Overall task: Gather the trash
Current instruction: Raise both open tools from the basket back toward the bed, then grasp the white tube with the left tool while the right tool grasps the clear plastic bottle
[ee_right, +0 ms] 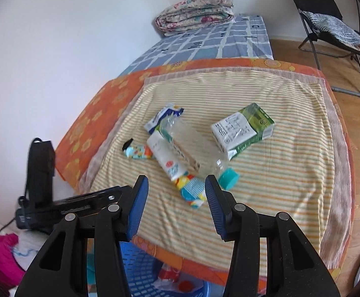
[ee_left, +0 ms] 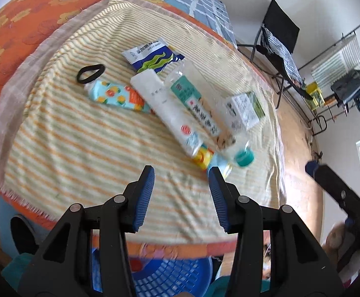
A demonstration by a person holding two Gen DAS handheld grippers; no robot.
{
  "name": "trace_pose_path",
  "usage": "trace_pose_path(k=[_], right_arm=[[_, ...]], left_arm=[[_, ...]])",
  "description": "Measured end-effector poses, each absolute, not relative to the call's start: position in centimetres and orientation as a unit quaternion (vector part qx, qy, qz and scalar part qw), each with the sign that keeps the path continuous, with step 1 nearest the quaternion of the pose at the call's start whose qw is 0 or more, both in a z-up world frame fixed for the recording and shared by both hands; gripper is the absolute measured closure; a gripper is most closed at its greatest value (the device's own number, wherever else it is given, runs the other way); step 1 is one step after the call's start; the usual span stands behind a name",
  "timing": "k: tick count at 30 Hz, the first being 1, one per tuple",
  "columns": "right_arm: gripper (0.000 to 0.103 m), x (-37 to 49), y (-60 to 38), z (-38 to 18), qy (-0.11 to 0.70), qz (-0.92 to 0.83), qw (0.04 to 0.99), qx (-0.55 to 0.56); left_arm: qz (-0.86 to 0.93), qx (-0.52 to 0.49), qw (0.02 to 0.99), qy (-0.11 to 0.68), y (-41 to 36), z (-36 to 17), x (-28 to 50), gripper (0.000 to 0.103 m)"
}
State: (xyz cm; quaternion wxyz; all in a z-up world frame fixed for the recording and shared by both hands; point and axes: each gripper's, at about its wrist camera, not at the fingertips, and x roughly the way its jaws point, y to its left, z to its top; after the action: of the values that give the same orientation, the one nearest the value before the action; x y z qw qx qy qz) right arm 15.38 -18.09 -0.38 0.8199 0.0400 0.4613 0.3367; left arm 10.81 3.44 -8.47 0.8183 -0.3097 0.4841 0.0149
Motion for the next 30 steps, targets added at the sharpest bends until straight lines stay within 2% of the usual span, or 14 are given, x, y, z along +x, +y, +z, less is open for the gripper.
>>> trace_pose_path(k=[10, 18, 25, 27, 29, 30], right_arm=[[0.057, 18.2, -18.3, -0.4, 0.466, 0.319, 0.823, 0.066], [0.057, 19.9, -17.9, -1.3, 0.476, 0.317, 0.818, 0.066], [0.057, 22.4, -16.9, -3.1, 0.501, 0.316, 0.798, 0.11], [0.057, 22.9, -16.3, -3.5, 0.506, 0.315, 0.795, 0.11], [0.057, 23.1, -15.7, -3.7, 0.507, 0.313, 0.797, 0.102], [0.057, 23.2, -15.4, -3.8, 0.507, 0.311, 0.798, 0.097]], left_arm=[[0.047, -0.359, 0.785, 0.503, 3.6, -12.2, 16.2, 0.057], [0.063, -0.339, 0.789, 0.508, 3.0, -13.7, 18.6, 0.057], [0.064, -0.315, 0.799, 0.509, 2.3, -13.8, 19.8, 0.057], [0.064, -0.298, 0.803, 0.512, 2.2, -13.8, 20.0, 0.061], [0.061, -0.286, 0.806, 0.515, 2.3, -13.8, 20.2, 0.075], [0.059, -0.288, 0.804, 0.516, 2.5, -13.9, 20.2, 0.077]])
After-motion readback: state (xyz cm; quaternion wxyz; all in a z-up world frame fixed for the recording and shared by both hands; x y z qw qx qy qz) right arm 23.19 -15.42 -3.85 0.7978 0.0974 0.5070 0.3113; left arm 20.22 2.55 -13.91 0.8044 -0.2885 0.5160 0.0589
